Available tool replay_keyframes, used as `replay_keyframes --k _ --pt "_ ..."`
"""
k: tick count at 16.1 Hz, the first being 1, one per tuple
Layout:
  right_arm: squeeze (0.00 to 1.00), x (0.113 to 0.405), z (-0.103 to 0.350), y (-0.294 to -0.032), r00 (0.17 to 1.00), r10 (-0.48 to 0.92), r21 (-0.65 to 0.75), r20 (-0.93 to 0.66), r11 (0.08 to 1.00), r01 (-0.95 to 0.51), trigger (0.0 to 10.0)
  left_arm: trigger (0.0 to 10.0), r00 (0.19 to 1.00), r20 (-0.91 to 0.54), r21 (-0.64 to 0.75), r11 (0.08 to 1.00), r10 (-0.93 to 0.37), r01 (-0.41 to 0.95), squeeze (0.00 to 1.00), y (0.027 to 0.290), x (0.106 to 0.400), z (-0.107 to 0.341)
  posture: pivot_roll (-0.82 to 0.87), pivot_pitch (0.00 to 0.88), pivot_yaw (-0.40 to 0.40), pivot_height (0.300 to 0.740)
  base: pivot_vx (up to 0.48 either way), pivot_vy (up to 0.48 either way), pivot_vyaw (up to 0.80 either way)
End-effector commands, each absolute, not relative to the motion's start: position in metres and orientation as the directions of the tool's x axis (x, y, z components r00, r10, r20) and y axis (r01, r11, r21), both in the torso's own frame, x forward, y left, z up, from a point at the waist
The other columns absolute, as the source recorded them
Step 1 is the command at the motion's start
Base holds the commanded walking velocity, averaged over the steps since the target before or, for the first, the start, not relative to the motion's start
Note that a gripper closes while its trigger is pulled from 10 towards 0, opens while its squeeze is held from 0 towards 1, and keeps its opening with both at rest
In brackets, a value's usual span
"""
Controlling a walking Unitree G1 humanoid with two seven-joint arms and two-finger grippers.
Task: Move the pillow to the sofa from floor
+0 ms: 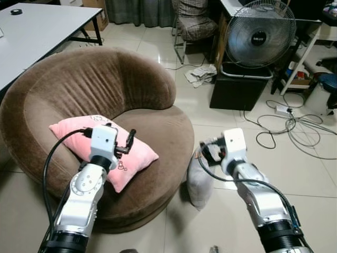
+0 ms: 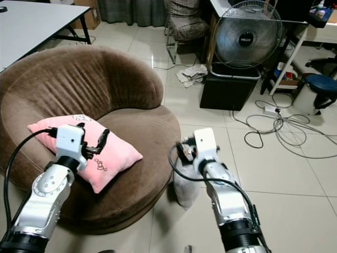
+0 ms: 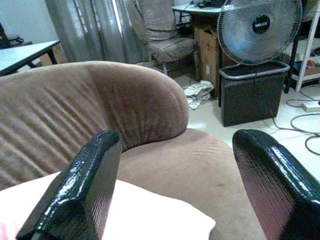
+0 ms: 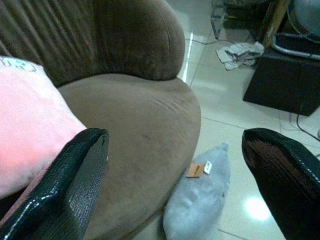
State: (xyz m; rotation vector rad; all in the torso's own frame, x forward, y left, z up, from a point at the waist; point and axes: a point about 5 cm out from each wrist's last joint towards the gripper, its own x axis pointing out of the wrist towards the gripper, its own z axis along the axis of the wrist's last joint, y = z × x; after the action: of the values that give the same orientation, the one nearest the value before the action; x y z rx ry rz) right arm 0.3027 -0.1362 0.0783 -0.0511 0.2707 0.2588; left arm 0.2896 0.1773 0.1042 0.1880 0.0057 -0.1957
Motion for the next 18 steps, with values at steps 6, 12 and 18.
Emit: replay_keyframes --k 6,12,18 --pt "0.0 0.3 0.075 -0.133 0.916 0.274 0.02 -0.292 0.959 -0.281 10.0 10.0 0.985 -0.019 0.271 0.948 -0.169 0.168 0.0 0.176 0.284 0.117 0.13 0.0 -0.028 0.74 0.0 -0.197 -0.52" --pt "0.0 0.299 0.075 -0.135 0.911 0.272 -0.002 -0.311 0.958 -0.287 10.0 10.0 0.991 -0.03 0.276 0.952 -0.127 0.131 0.0 0.186 0.274 0.117 0.16 0.0 -0.065 0.74 0.0 -0.399 0.0" --pt "0.0 0.299 0.07 -0.133 0.918 0.25 0.049 -0.308 0.968 -0.247 10.0 10.0 0.988 -0.03 0.292 0.944 -0.154 0.156 0.0 0.181 0.274 0.12 0.16 0.0 -0.046 0.74 0.0 -0.407 0.0"
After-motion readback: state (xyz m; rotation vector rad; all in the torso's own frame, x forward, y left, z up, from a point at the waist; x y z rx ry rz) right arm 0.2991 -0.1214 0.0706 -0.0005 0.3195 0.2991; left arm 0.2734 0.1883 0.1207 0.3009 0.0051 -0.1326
